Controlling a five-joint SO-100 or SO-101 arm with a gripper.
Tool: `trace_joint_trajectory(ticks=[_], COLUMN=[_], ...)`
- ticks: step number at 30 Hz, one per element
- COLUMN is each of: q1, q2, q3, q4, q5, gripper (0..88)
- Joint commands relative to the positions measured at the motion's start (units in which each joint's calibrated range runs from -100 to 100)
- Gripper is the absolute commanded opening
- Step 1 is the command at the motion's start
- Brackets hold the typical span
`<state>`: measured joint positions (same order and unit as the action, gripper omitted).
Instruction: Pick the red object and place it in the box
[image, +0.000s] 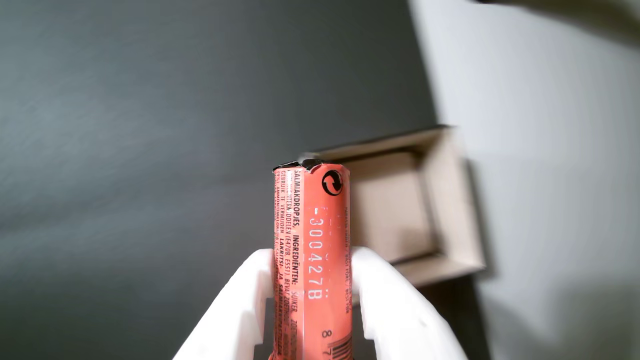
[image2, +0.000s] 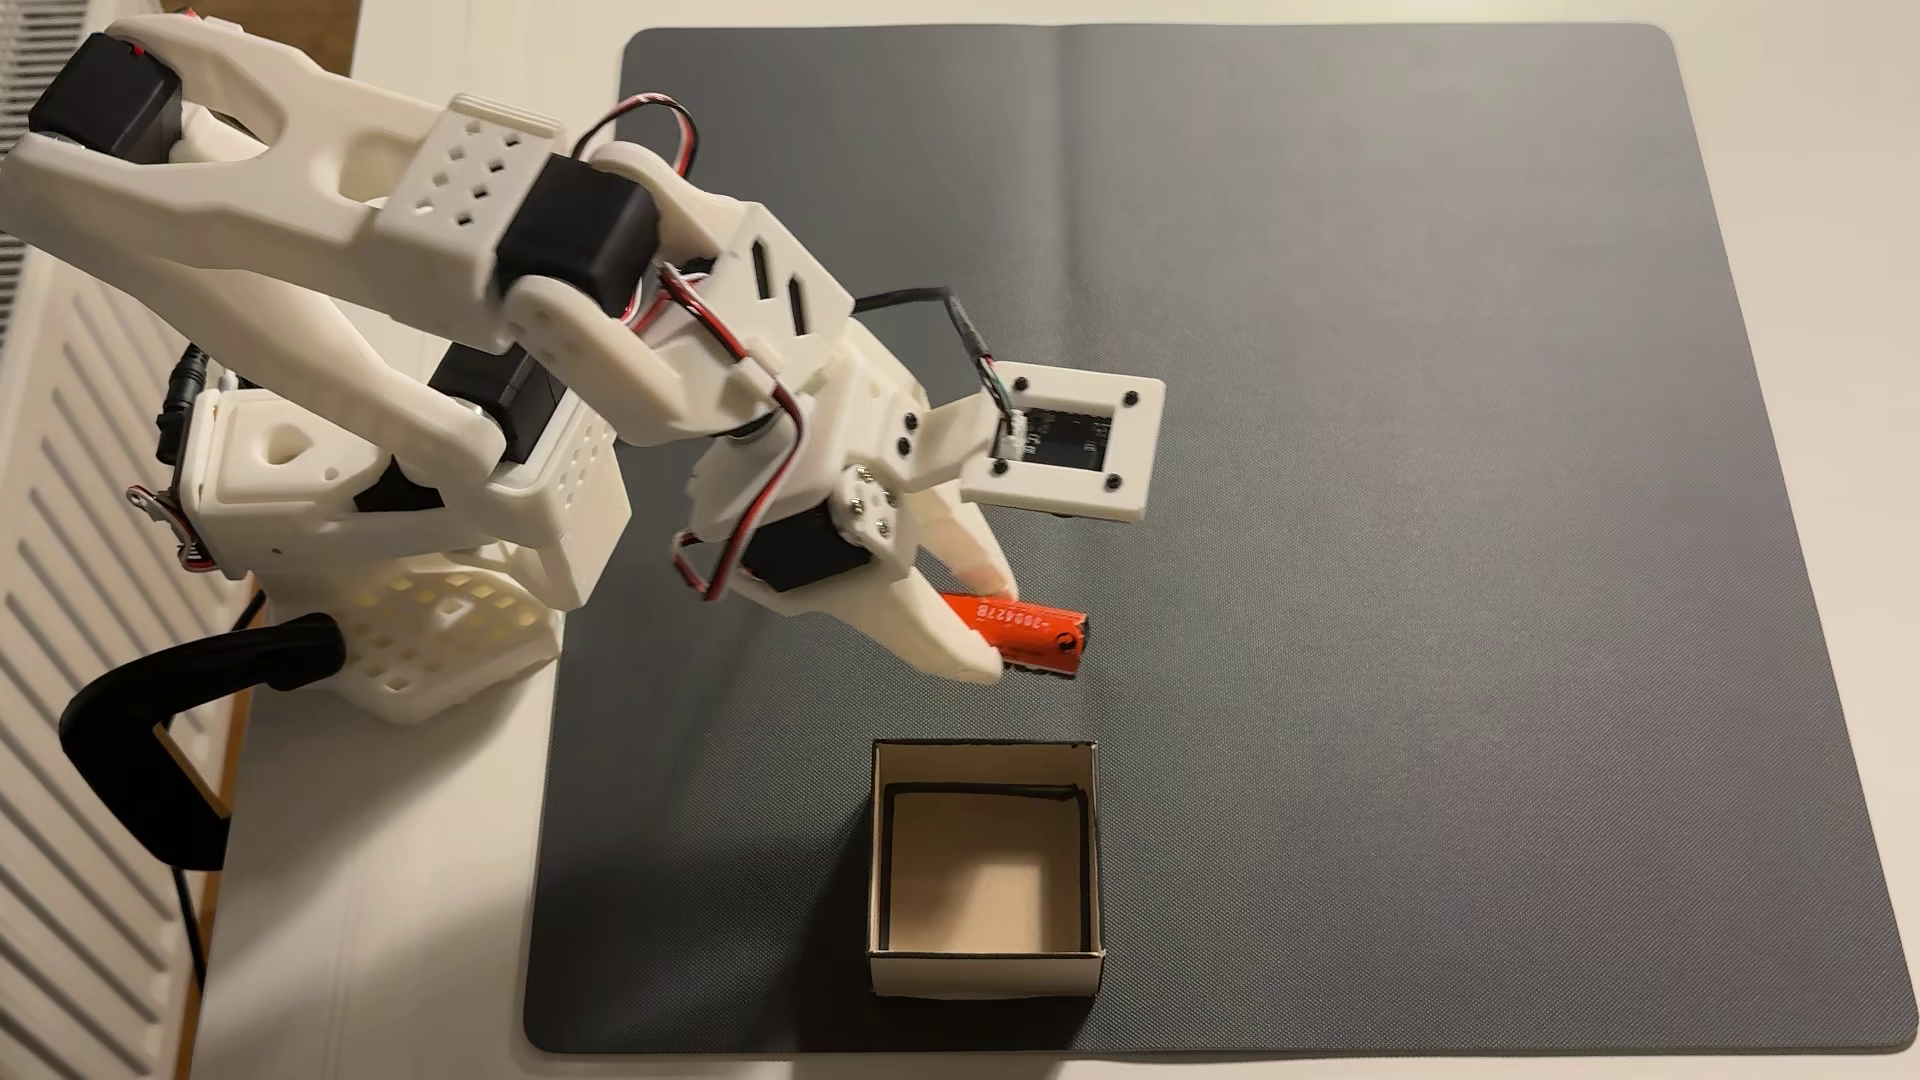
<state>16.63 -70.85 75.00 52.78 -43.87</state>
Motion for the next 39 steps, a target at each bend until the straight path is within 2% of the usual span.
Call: trace_joint_trajectory(ticks=[1,10,16,32,39], q1=[3.27,8.91,11.36,10.91,10.17], q2=[-7.21,-12.74,-12.40,-12.48,-12.48], q3=[1.42,5.23,9.04,19.01,19.10], q4=[1.50,0.01,-6.80,-14.93,-14.93], q5=[0.69,-0.20,-0.93,-1.03,-1.13], gripper=[0.7,0.7,0.8,1.6,9.4])
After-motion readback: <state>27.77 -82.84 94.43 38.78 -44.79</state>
